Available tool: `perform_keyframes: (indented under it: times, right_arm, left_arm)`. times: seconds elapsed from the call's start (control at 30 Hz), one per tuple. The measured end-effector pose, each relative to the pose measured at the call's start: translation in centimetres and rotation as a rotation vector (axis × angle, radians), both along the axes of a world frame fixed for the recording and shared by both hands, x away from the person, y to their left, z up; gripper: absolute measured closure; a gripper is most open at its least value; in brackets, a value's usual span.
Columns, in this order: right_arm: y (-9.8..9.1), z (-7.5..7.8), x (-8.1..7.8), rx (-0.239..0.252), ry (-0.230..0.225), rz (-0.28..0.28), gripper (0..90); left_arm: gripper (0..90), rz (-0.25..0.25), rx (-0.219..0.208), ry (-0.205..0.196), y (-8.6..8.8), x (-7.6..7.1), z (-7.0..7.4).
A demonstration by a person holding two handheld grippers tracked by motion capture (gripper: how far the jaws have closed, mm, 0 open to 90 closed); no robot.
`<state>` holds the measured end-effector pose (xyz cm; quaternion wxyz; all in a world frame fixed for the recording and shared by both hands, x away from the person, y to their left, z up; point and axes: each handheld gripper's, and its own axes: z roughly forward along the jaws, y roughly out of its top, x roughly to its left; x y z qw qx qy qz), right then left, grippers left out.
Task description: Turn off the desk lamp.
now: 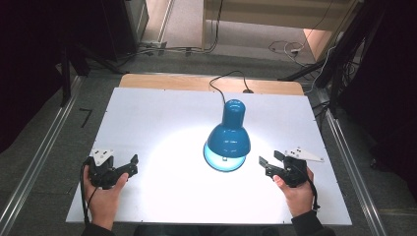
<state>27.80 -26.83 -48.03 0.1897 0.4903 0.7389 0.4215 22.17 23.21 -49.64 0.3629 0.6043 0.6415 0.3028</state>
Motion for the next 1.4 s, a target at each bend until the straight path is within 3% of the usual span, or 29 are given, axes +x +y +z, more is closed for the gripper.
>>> perform_keyframes:
  times: [1.4]
  right_arm:
    - [3.5,-0.1,0.2,0.000,0.003,0.070,30.7]
  left_arm:
    - [10.3,0.000,-0.008,-0.007,0.1,-0.1,0.0]
